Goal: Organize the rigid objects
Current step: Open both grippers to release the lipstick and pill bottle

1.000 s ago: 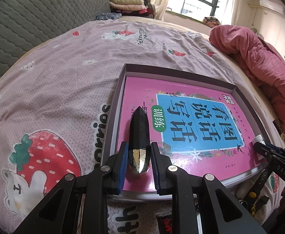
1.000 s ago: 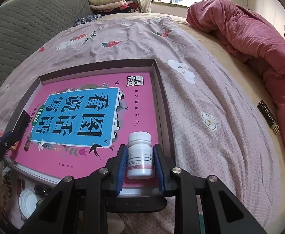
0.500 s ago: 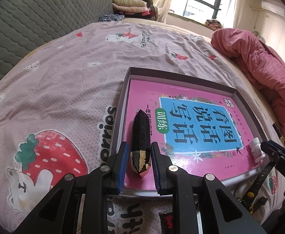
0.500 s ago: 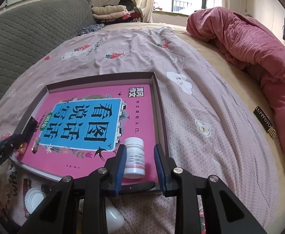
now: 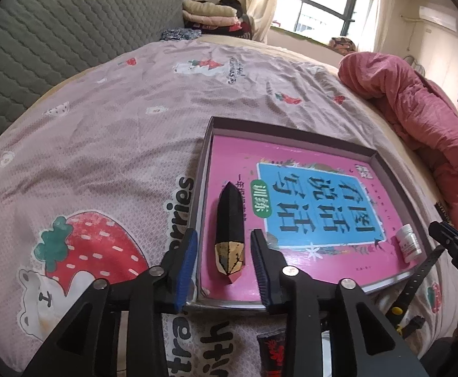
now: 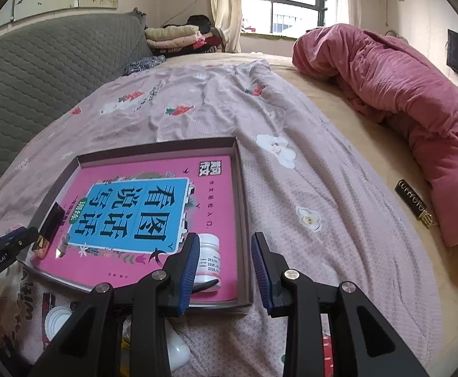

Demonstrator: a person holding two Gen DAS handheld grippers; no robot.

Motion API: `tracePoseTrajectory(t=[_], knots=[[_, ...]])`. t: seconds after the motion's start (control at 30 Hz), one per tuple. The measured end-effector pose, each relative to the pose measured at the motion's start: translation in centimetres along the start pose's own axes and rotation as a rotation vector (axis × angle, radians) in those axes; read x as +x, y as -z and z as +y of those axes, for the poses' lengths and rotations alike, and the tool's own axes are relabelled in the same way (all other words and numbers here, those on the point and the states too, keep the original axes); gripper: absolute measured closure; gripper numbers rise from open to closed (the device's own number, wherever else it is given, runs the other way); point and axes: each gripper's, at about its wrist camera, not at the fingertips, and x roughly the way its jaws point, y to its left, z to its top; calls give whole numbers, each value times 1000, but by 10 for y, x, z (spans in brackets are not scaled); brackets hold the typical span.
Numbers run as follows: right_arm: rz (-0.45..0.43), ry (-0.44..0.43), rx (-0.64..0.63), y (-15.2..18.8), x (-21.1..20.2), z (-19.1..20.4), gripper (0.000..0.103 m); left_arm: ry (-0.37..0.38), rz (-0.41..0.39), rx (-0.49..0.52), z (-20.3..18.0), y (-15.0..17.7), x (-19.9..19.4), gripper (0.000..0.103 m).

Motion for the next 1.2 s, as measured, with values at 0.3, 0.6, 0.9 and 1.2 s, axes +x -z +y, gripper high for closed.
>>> tracePoseTrajectory(t=[0.3,0.6,0.9,1.2], knots=[[-79,-28,5,-1,-25,0,59,15,-51,10,-4,-2,-27,50],[-133,-52,-32,2,-49,12,59,9,-74,7,-1,2,-49,49],[-157,-56,-52,11,-71,19,59,5,-86,20,-2,9,-73,46],[-166,-62,-77,24,-92,27,59,3,-84,49,-6,23,-98,45]])
